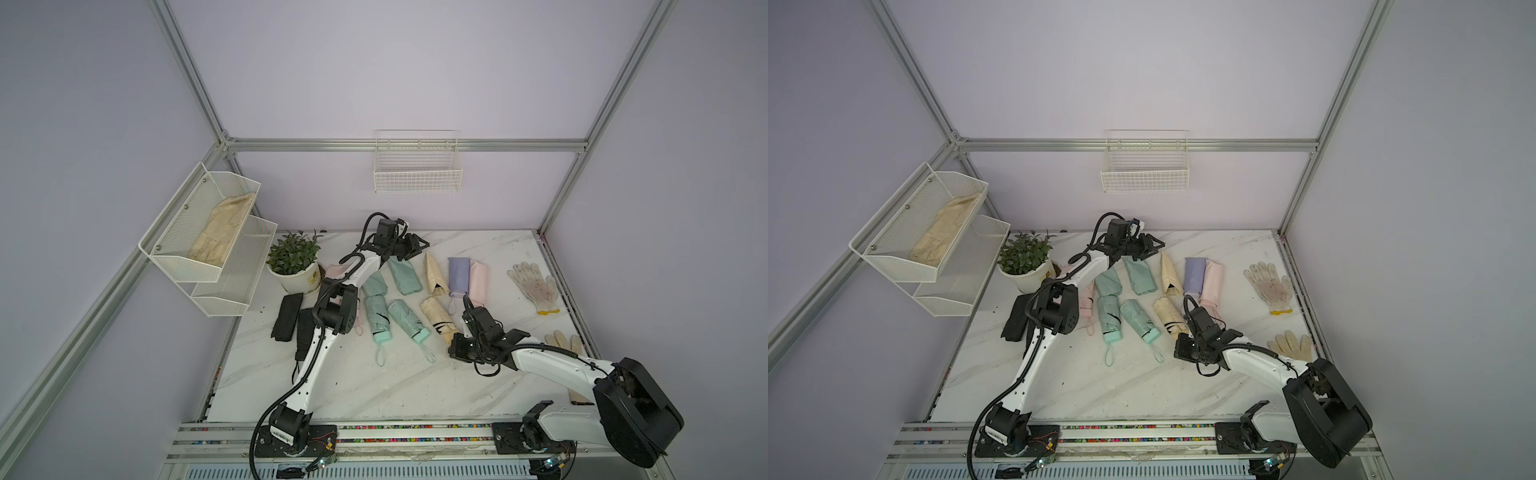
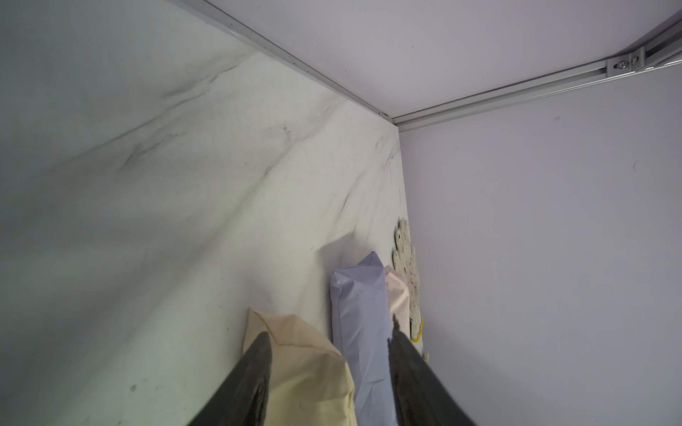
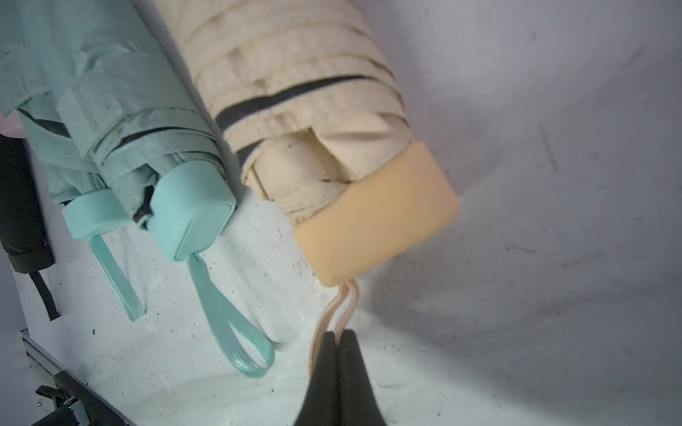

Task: Take umbrellas out of sleeves
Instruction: Place the umbrella sleeve at the center of the board, then adjust the umbrella at the center of the board.

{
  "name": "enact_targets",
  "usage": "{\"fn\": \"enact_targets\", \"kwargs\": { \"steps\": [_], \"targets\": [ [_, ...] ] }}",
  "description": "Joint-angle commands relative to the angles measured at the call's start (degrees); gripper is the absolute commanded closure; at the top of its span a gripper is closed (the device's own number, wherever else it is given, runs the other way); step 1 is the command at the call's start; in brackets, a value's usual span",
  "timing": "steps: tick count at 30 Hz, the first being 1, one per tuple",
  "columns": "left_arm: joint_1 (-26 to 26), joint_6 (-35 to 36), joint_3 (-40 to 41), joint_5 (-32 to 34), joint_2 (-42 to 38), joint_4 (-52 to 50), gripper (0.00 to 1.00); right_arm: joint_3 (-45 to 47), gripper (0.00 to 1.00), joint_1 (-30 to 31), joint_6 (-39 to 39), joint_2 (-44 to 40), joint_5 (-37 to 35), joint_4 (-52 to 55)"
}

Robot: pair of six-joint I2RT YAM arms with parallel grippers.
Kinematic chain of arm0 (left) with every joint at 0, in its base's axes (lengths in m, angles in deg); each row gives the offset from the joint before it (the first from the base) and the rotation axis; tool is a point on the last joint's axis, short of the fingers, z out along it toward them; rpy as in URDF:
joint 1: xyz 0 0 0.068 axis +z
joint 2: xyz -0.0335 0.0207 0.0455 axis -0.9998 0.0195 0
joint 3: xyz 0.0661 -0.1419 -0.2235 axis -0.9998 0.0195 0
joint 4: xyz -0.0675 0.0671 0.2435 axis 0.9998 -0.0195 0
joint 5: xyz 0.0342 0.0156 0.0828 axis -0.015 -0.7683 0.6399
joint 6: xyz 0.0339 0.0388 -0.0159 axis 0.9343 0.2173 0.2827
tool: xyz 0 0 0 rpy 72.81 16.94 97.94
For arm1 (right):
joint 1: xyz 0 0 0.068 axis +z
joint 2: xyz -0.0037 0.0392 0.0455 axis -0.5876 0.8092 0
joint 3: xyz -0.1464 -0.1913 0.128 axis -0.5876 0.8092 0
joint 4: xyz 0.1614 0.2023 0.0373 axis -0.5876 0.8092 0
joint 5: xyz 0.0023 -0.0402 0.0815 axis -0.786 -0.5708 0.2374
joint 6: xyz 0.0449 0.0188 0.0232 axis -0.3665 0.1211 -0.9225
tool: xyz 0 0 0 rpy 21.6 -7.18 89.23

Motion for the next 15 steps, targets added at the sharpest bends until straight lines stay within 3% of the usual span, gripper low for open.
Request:
{"fn": "enact_targets", "kwargs": {
  "steps": [1, 3, 10, 15],
  "targets": [
    [0.5, 0.76, -1.72, -0.08, -4.18, 1.71, 0.48, -1.43, 1.0, 0.31, -0.13, -1.22, -0.64, 0.59],
    [0.42, 0.72, -0.45, -0.43, -5.48, 1.8, 0.49, -1.91, 1.0, 0.31, 0.25, -2.02, -1.0, 1.71],
    [0.16, 3.75, 12.57, -1.26, -14.75, 2.57, 0.48, -6.67, 0.63, 0.31, 3.43, -6.53, -3.13, 8.87],
    [-0.22, 6.76, 23.18, -0.32, -22.03, 2.59, 0.49, -9.76, 0.49, 0.23, 4.64, -9.78, -6.97, 12.39]
  ]
}}
